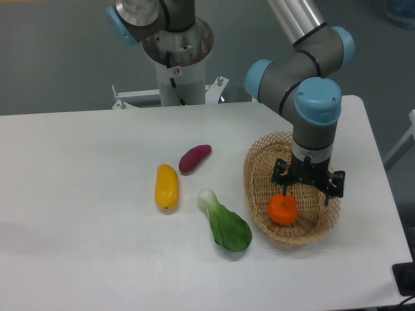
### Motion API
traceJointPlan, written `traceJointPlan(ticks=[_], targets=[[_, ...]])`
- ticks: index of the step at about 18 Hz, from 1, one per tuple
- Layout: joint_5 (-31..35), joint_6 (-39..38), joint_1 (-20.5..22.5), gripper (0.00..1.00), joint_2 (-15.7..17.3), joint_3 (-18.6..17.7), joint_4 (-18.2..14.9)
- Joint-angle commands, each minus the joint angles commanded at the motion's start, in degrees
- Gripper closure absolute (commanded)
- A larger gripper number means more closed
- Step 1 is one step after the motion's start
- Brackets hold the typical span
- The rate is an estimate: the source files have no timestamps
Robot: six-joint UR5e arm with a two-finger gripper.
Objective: Pick up the orange from the basket
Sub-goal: 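Lower the open gripper down around the orange in the basket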
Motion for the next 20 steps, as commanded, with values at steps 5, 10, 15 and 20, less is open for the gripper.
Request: traceJointPlan(ticks=[5,10,15,20], targets=[[0.4,-2.7,-0.4,0.0,-1.9,-1.0,1.2],[0.4,-3.8,-0.8,0.0,-2.6,-2.3,1.4],[0.5,-3.9,-0.8,0.0,-2.8,-3.8,1.3],[0.3,-4.0,-0.9,0.0,-4.0,-3.6,1.6]])
